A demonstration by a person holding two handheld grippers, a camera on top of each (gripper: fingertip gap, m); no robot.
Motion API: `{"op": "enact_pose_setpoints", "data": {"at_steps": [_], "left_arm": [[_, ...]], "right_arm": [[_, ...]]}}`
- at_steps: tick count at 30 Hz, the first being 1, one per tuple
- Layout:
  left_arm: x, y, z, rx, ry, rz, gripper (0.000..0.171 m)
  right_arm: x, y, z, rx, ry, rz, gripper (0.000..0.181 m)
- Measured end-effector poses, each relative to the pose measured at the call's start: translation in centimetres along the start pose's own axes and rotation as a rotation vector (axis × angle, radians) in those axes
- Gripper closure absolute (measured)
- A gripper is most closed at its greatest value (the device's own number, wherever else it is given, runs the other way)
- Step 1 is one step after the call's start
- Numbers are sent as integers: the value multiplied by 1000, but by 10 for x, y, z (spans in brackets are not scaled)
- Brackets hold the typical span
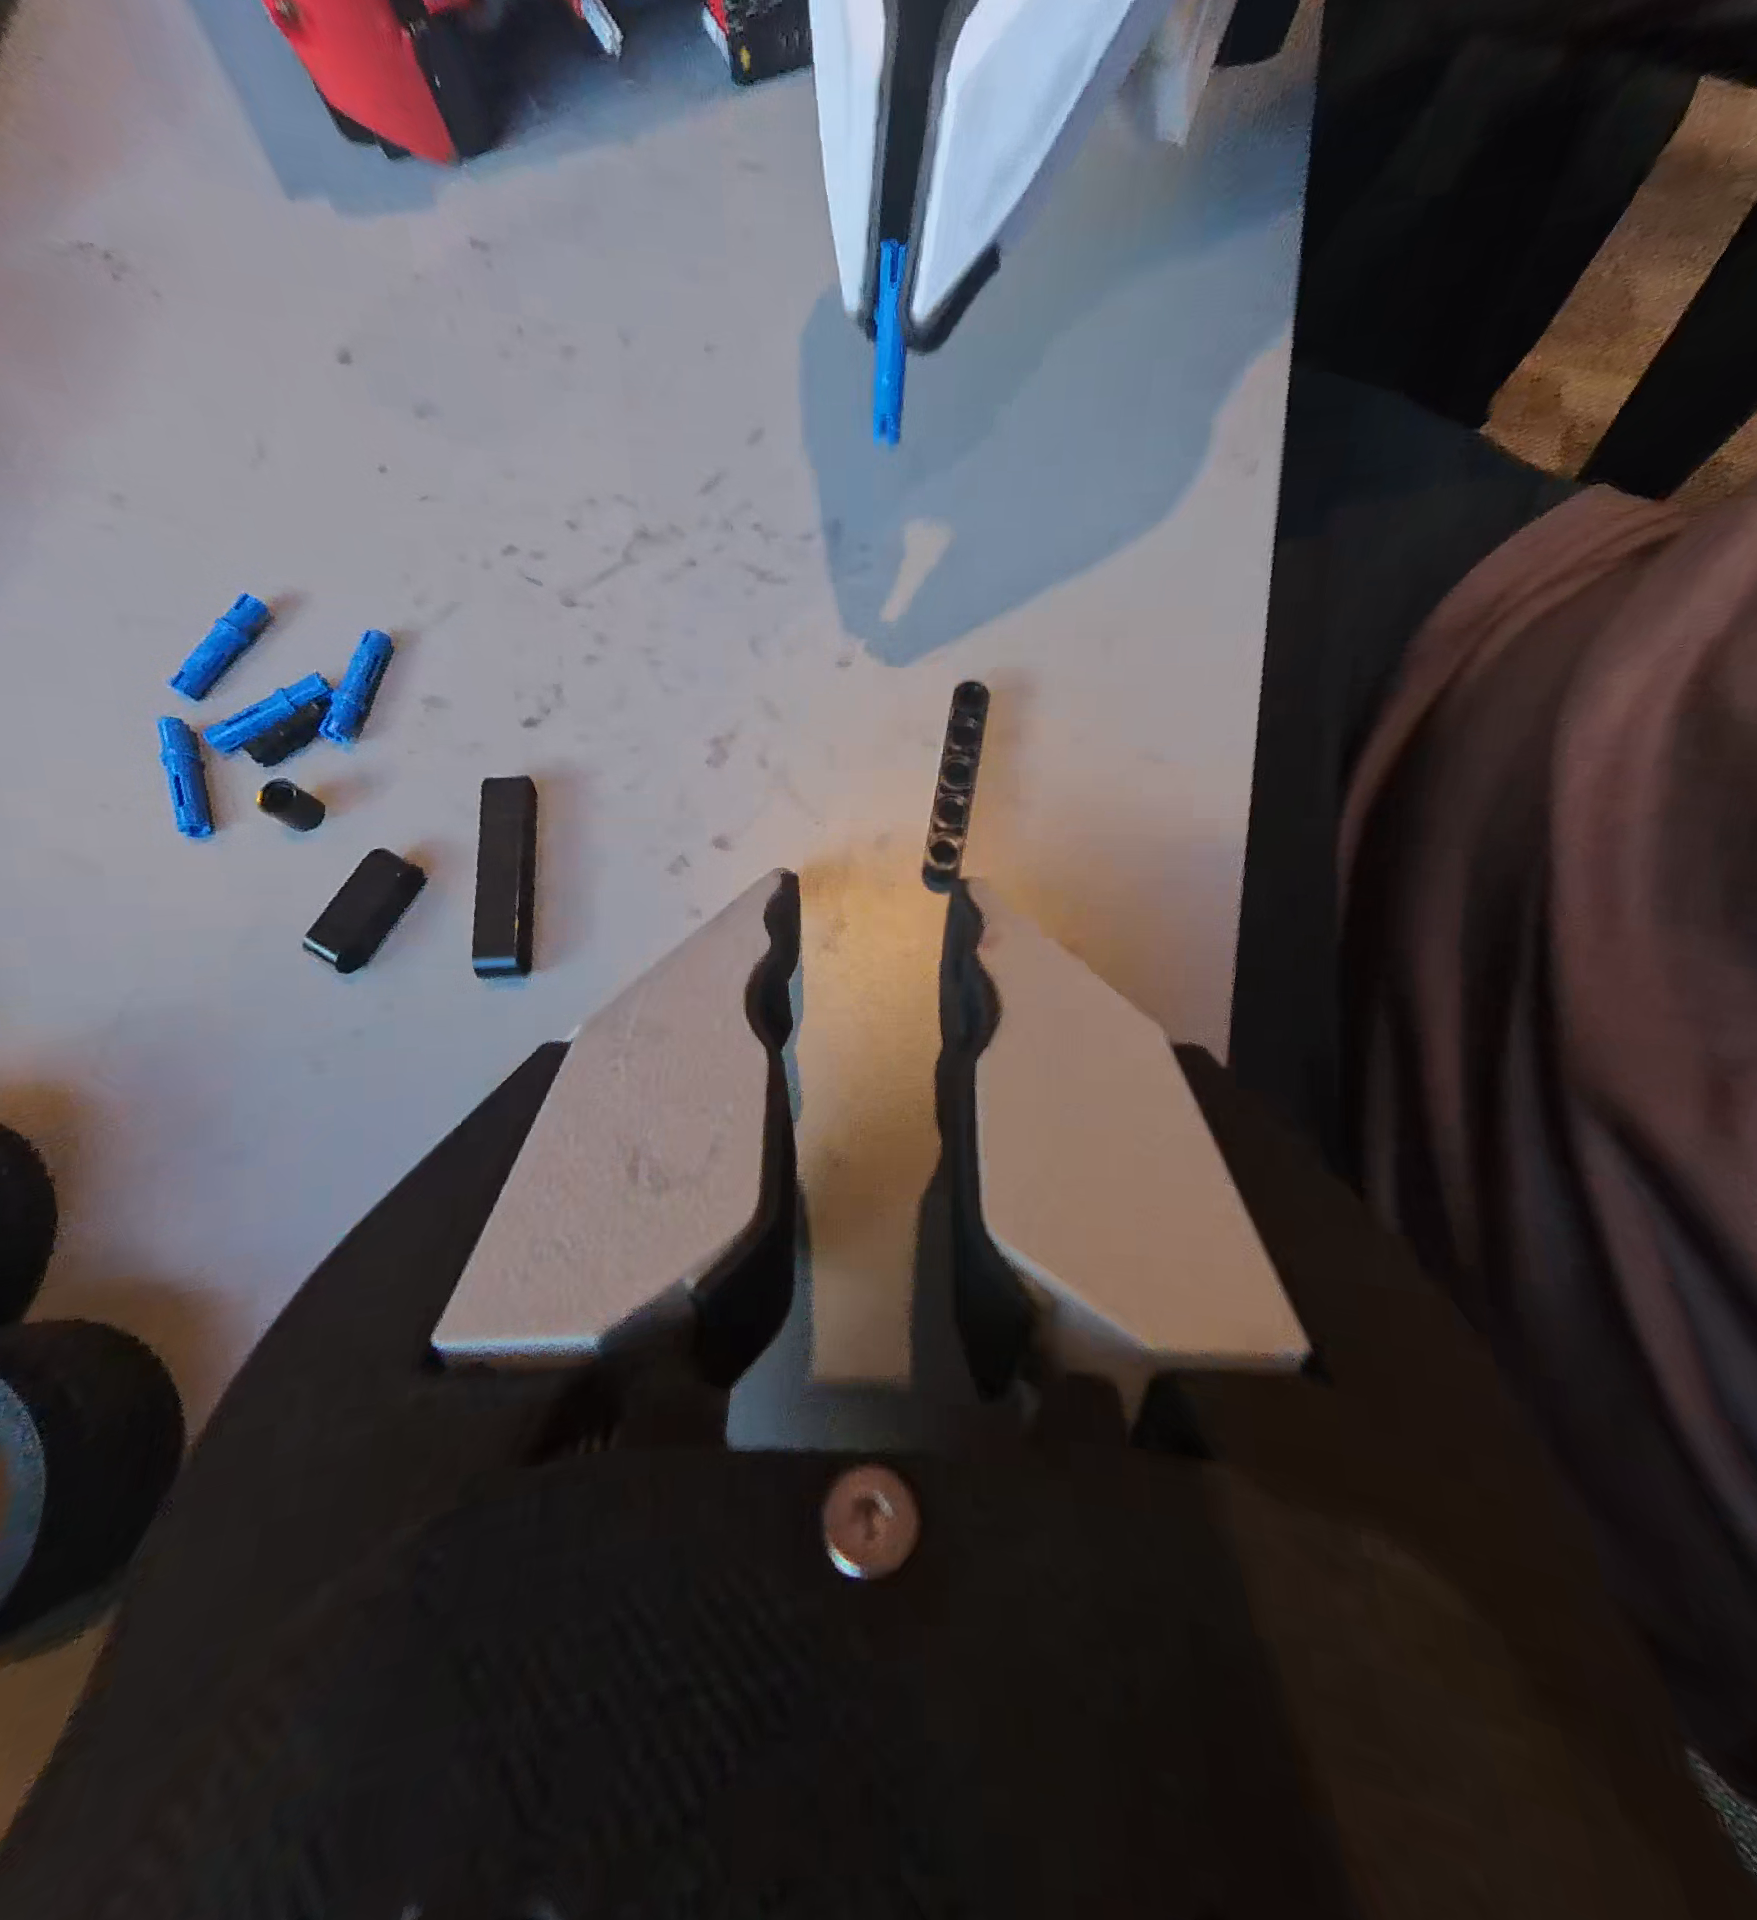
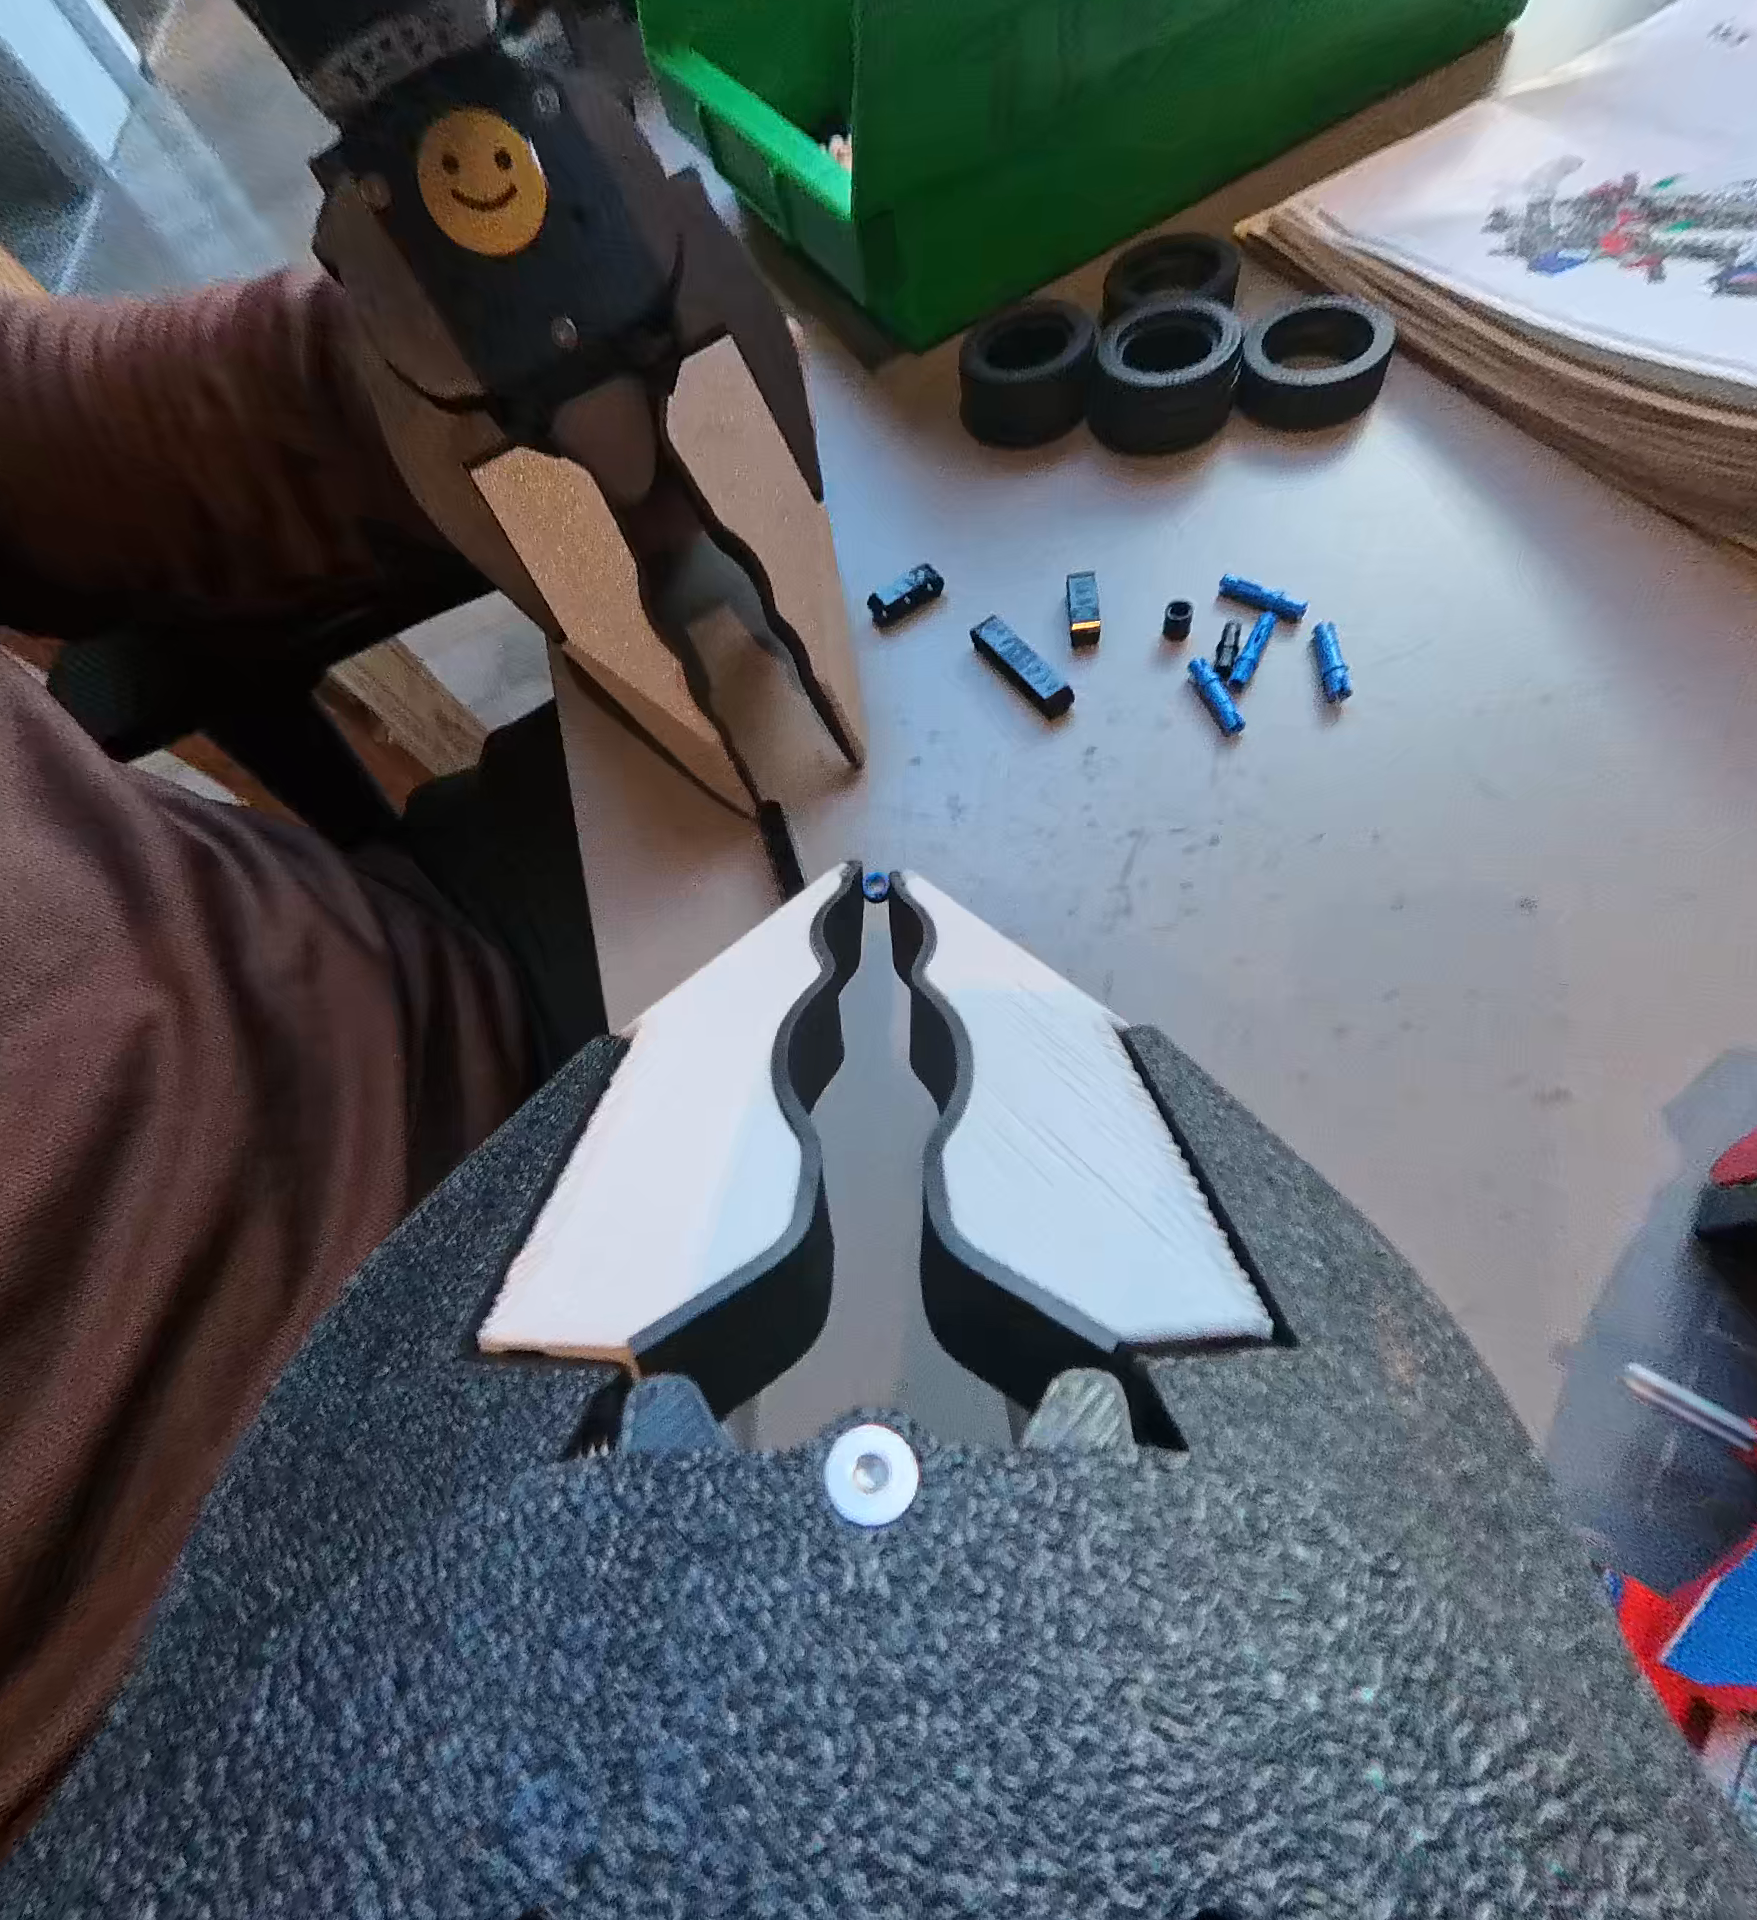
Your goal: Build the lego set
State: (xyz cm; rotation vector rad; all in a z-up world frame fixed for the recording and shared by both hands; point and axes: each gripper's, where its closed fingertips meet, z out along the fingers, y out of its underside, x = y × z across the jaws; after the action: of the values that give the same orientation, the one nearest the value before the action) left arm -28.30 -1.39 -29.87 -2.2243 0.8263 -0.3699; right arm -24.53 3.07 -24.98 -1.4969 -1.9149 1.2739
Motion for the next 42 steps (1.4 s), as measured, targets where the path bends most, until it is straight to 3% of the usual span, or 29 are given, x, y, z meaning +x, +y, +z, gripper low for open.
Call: {"op": "enact_pose_setpoints", "data": {"at_steps": [5, 10, 14, 16, 19, 27, 42], "left_arm": [[0, -5, 5, 0, 14, 6, 152], [6, -10, 11, -2, 47, 29, 171], [9, -13, 14, -2, 89, 19, 170], [10, -14, 14, 3, 113, 11, 155], [9, -15, 14, 6, 138, 22, 153], [16, -25, 27, -6, 193, 96, 167], [20, -27, 29, -2, 189, 111, 166]], "right_arm": [[1, 8, 4, -48, 14, -38, 177], [-4, 13, 2, -87, 6, -119, 177], [-11, 18, 8, -134, -4, -152, 177], [-11, 18, 9, -147, -4, -152, 177], [-11, 18, 10, -146, -12, -129, 177], [-15, 24, 16, -165, -34, -89, 177], [-17, 28, 22, -249, 2, -172, 177]]}}
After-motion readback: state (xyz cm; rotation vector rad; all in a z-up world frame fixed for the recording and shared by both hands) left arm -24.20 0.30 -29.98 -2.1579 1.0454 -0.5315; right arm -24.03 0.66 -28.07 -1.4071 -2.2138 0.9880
